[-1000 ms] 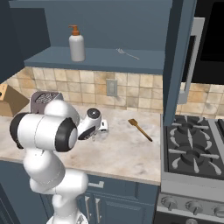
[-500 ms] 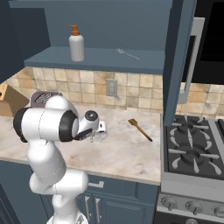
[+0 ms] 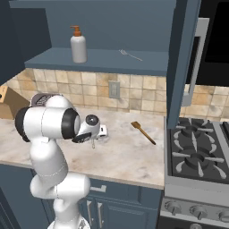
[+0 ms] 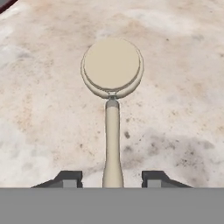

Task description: Pick the dish brush and soap dispenser from the cabinet and place them on the counter.

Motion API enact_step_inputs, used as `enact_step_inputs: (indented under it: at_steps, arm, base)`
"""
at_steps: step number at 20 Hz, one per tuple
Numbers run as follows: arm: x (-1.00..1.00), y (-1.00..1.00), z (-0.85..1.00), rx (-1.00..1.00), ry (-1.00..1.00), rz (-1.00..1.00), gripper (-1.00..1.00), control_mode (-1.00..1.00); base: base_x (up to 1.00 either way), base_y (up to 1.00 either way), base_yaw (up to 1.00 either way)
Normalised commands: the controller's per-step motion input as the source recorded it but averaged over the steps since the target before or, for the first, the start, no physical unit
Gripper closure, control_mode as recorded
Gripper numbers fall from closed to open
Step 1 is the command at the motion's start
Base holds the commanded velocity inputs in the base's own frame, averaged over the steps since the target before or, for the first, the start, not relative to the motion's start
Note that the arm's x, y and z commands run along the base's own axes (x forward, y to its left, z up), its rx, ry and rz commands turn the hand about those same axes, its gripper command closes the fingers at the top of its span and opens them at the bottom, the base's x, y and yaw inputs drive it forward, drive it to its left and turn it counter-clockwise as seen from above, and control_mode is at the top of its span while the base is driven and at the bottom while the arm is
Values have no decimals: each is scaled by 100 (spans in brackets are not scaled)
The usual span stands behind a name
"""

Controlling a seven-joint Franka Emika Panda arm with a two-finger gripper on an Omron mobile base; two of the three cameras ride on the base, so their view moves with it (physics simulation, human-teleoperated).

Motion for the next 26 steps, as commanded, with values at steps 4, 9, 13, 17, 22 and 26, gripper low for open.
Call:
enact_step_inputs:
  at_steps: [4, 9, 13, 17, 22, 26]
  arm:
    - [0, 0, 2, 0, -2, 0, -100, -100]
    - [-7, 0, 15, 0, -6, -1, -100, -100]
    - [-7, -1, 34, 0, -12, -3, -100, -100]
    - [-5, 1, 40, -3, -6, -2, -100, -100]
    - [-9, -5, 36, -3, -6, -2, -100, -100]
    - [-20, -8, 35, -1, -5, -4, -100, -100]
  base:
    - [0, 0, 0]
    - [0, 0, 0]
    - [0, 0, 0]
    - [0, 0, 0]
    - [0, 0, 0]
    - [0, 0, 0]
